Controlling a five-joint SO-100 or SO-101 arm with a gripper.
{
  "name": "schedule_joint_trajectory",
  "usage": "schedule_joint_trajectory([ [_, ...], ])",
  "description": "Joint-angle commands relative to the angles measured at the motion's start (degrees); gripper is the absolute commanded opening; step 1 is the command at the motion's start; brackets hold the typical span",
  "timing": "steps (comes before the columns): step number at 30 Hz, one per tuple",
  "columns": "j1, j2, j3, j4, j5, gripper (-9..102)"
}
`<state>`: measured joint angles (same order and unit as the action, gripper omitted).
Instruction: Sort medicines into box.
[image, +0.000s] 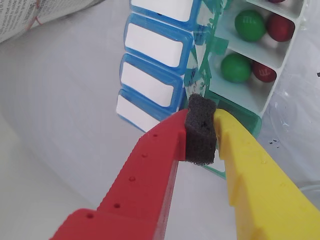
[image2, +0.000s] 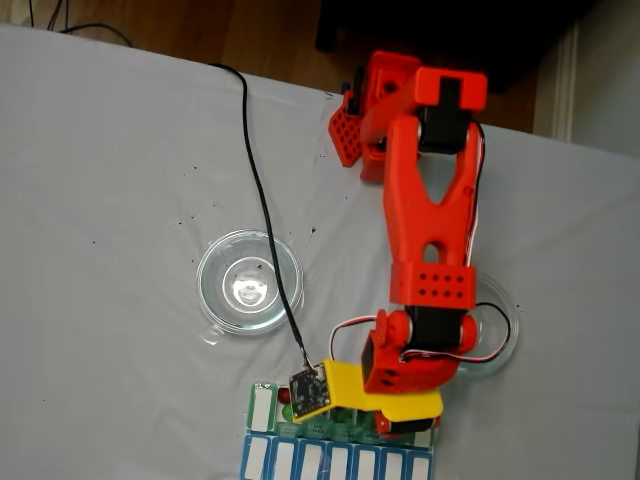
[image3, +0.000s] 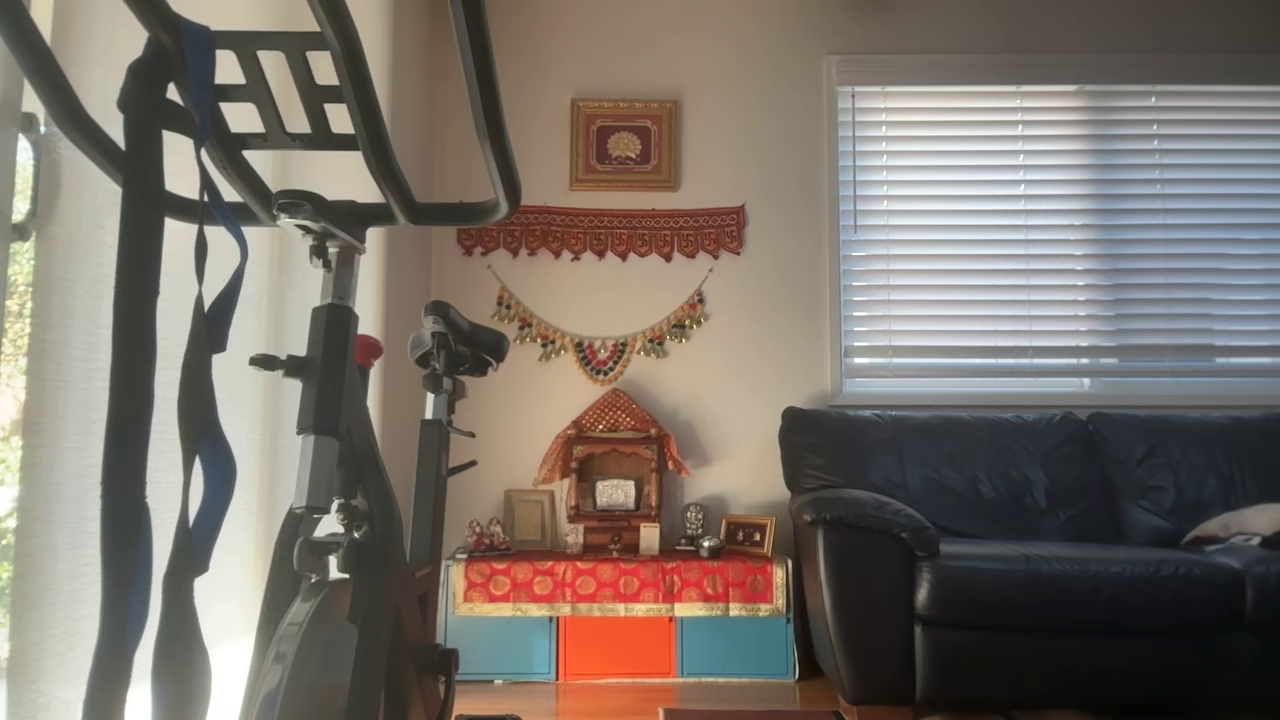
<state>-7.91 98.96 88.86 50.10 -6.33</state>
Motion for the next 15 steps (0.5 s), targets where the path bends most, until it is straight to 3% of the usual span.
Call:
schedule_joint_trajectory([
  [1,0.9,0.7,-5.7,1.1,-1.1,1],
  [15,2.0,5.5,-9.5,4.3,2.5,1],
])
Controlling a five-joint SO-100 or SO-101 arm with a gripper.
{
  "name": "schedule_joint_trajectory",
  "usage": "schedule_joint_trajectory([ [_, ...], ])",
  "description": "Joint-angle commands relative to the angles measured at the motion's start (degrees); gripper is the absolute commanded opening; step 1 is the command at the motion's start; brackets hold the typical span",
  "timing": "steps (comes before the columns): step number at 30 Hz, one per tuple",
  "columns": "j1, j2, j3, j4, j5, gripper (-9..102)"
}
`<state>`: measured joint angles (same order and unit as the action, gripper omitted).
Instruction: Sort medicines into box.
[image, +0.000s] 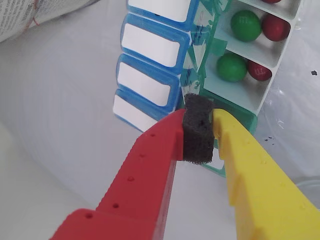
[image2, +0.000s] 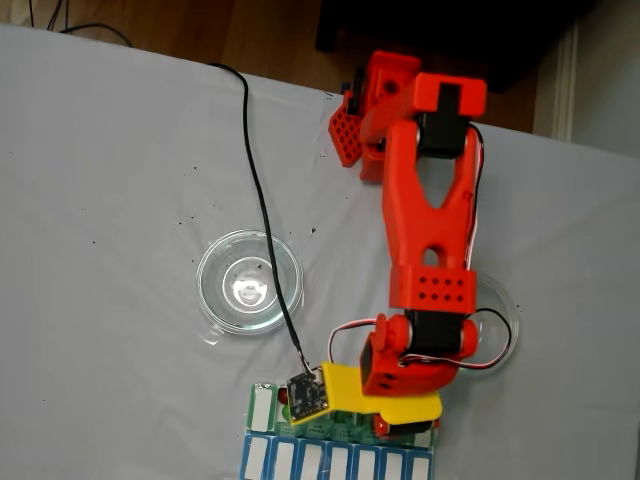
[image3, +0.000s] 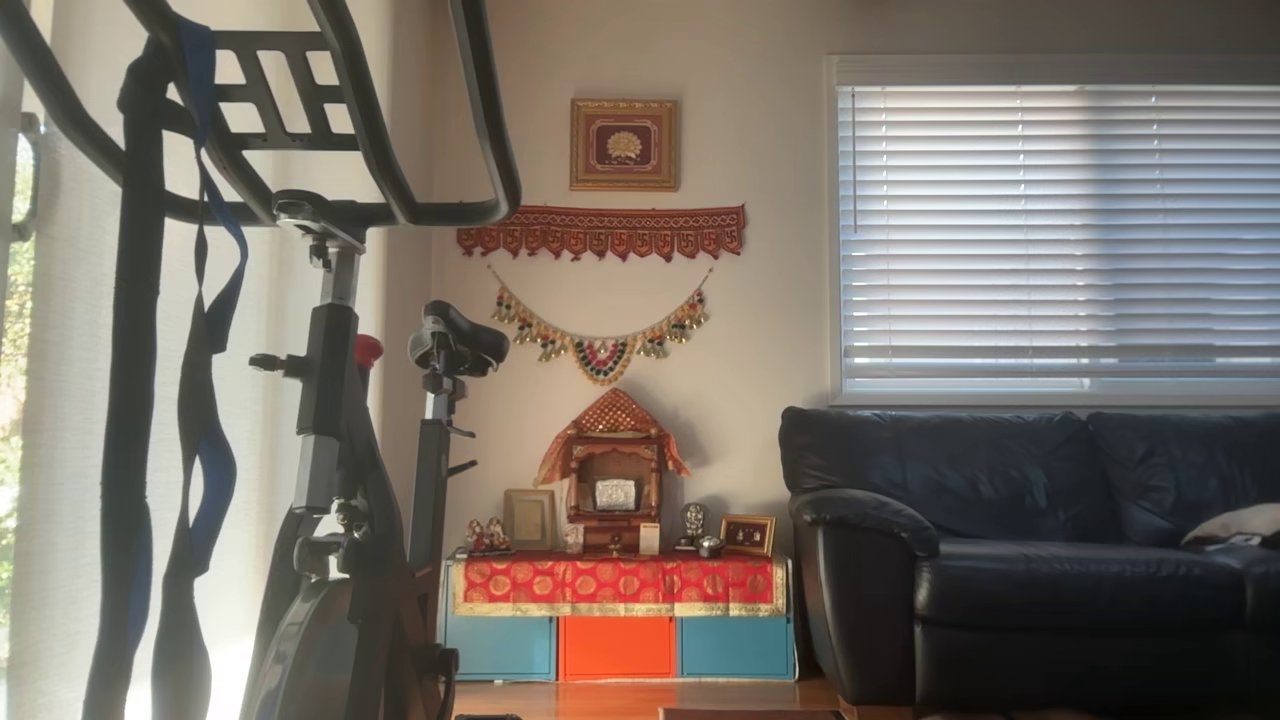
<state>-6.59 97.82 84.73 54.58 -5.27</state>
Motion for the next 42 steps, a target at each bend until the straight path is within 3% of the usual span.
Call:
schedule_joint_trajectory([
  [1,0.8,7.1,-5.6,-0.4,1.9,1],
  [15,-2.7,5.0,0.4,-12.1,4.4,1],
  [32,-1.9,-4.7,-7.4,1.0,-1.2,1],
  [42,0.0,-2.1,-8.3,1.1,-1.7,1],
])
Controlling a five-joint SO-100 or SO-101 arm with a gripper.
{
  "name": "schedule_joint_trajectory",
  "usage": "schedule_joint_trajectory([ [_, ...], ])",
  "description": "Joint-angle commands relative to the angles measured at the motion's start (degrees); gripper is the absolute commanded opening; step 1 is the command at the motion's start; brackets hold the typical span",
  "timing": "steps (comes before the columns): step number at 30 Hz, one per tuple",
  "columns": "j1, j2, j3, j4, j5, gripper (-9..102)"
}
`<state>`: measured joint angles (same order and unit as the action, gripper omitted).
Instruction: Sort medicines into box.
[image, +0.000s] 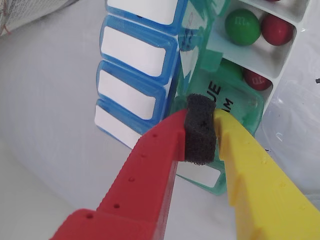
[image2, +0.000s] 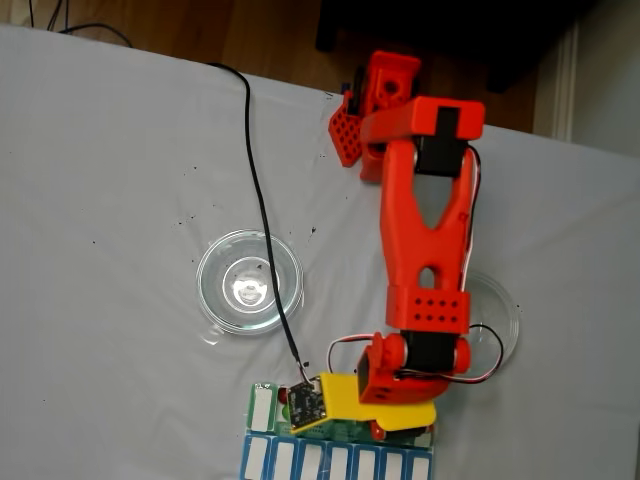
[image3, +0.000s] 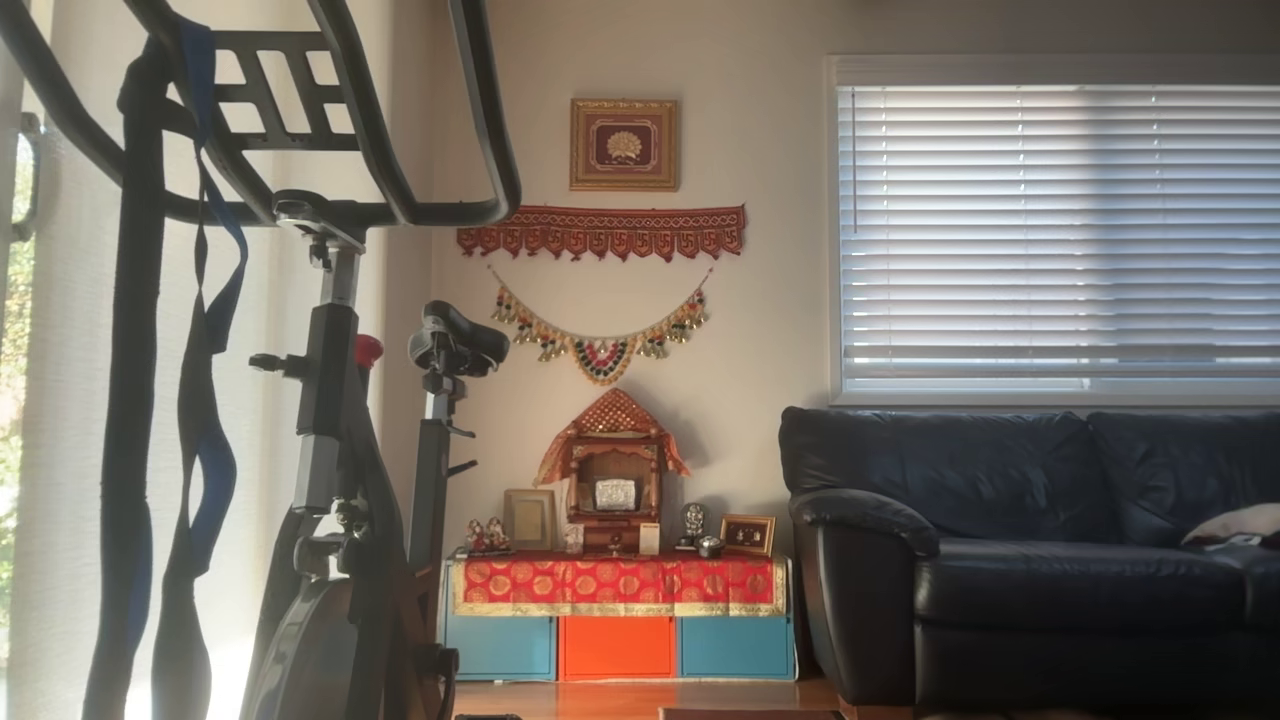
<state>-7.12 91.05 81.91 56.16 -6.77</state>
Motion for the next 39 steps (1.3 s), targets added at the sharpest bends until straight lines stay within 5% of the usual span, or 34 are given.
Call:
schedule_joint_trajectory([
  [1,0.7,4.8,-5.4,-0.6,-0.2,1],
  [28,-1.7,-4.2,-12.5,12.4,-7.4,1],
  [39,5.4,14.9,-2.9,-7.7,7.6,1],
])
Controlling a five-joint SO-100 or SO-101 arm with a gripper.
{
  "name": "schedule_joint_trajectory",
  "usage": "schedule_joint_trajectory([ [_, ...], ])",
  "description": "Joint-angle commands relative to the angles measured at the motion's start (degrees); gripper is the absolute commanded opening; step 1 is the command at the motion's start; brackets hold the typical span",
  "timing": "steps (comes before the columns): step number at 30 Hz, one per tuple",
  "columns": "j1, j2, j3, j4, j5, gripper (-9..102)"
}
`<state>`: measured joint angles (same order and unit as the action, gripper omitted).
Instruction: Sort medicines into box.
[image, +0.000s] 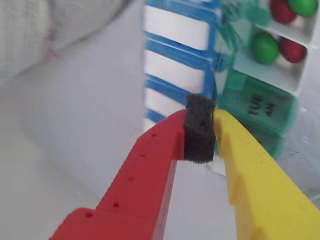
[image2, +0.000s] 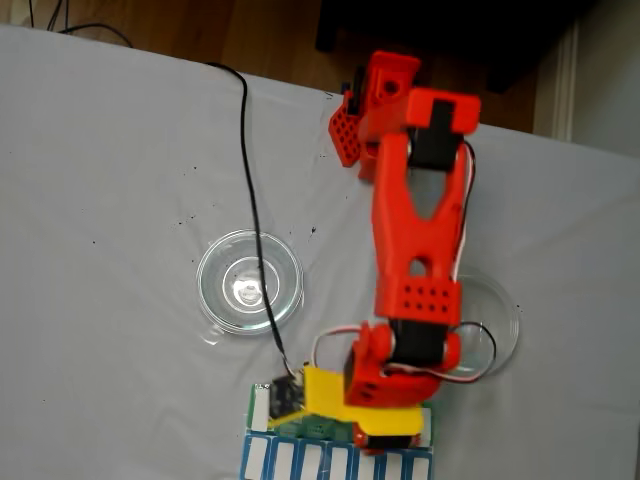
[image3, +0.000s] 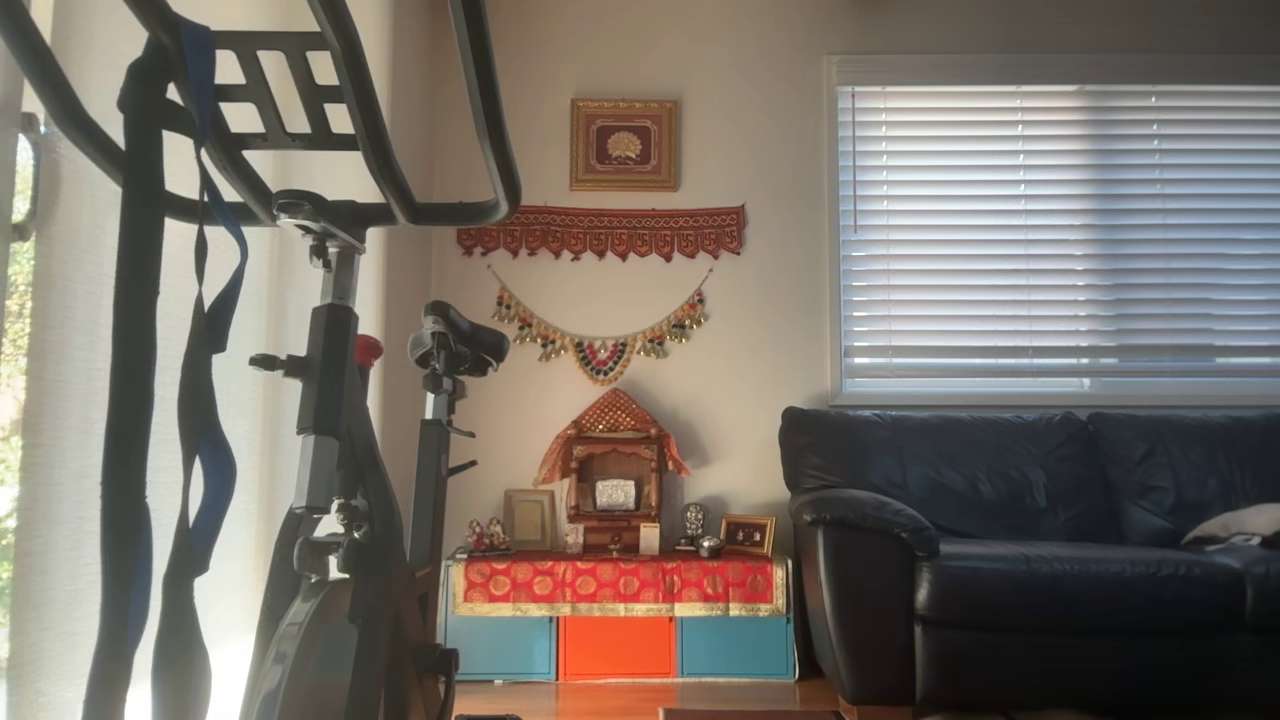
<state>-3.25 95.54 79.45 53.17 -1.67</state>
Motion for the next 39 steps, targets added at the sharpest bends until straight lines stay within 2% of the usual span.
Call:
schedule_joint_trajectory([
  [1,1.6,10.7,-0.2,-5.0,2.9,1],
  [5,1.8,9.9,0.0,-6.3,1.5,1],
  [9,2.2,5.6,-2.1,-5.4,-4.5,1],
  [18,-1.4,-0.8,-4.7,2.0,-11.1,1],
  [25,-1.8,-6.2,-11.8,12.4,-15.5,1],
  [31,-2.0,-8.5,-15.0,18.1,-14.2,1],
  [39,-1.6,-11.9,-17.1,17.2,-15.2,1],
])
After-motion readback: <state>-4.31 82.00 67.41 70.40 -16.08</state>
